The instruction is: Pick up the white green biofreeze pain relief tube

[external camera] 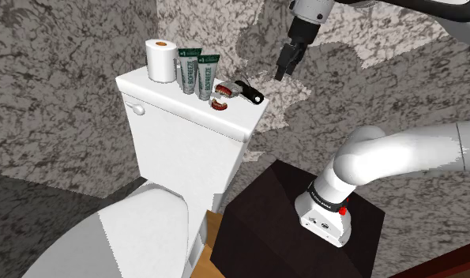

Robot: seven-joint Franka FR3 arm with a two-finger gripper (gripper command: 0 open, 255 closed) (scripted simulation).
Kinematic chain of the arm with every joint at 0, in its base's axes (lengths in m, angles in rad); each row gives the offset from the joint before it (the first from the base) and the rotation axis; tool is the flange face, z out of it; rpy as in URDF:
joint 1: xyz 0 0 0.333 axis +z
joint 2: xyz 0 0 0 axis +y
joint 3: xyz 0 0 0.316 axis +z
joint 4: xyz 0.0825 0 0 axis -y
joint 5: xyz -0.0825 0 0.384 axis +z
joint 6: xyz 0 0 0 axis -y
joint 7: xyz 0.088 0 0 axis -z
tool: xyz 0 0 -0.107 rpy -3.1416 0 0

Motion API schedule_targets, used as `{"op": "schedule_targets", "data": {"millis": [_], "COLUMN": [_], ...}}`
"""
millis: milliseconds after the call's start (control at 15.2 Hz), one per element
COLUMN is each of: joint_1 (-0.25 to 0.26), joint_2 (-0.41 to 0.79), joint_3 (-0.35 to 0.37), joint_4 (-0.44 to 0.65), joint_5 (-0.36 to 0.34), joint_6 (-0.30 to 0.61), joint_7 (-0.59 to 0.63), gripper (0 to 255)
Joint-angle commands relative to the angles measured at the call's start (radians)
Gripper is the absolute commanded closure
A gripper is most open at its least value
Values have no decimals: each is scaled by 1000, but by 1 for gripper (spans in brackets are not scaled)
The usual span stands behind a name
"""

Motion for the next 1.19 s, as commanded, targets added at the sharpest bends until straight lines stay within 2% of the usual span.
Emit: {"op": "schedule_targets", "data": {"millis": [0, 528, 1122], "joint_1": [0, 82, 155], "joint_2": [0, 372, 767], "joint_3": [0, 1, 52], "joint_4": [0, 330, 789], "joint_5": [0, -27, -63], "joint_6": [0, -15, -138], "joint_7": [0, -200, -395], "gripper": [0, 0, 0]}}
